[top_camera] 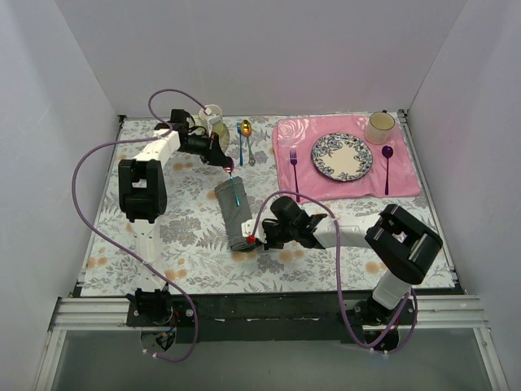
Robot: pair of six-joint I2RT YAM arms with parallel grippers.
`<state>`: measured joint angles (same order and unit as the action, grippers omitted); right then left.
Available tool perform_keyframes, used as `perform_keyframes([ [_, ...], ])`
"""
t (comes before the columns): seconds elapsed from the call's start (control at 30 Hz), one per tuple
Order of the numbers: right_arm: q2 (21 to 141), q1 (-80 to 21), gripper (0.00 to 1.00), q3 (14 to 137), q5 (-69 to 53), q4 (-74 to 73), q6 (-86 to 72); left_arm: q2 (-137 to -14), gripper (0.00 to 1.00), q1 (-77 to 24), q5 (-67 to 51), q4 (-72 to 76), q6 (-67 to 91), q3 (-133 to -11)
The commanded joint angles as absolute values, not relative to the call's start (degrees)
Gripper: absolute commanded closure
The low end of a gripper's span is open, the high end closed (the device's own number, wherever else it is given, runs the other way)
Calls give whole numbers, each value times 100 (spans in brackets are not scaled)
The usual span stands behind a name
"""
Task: Fold the napkin into a case and place the utensils inside
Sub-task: Insert the spoon into the folded napkin.
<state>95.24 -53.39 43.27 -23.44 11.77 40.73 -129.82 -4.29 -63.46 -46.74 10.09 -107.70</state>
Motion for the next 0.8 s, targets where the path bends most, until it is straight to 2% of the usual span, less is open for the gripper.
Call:
perform_keyframes([
  [0.0,9554,-5361,89,4430,-2312,1415,4096,-12885,100,-597,-6452,-4808,958,-10574],
  [0.77,9624,-5370,90,4535,-2224,1459,3990,-12656,100,-852,-6311,-4562,1239,-9844],
])
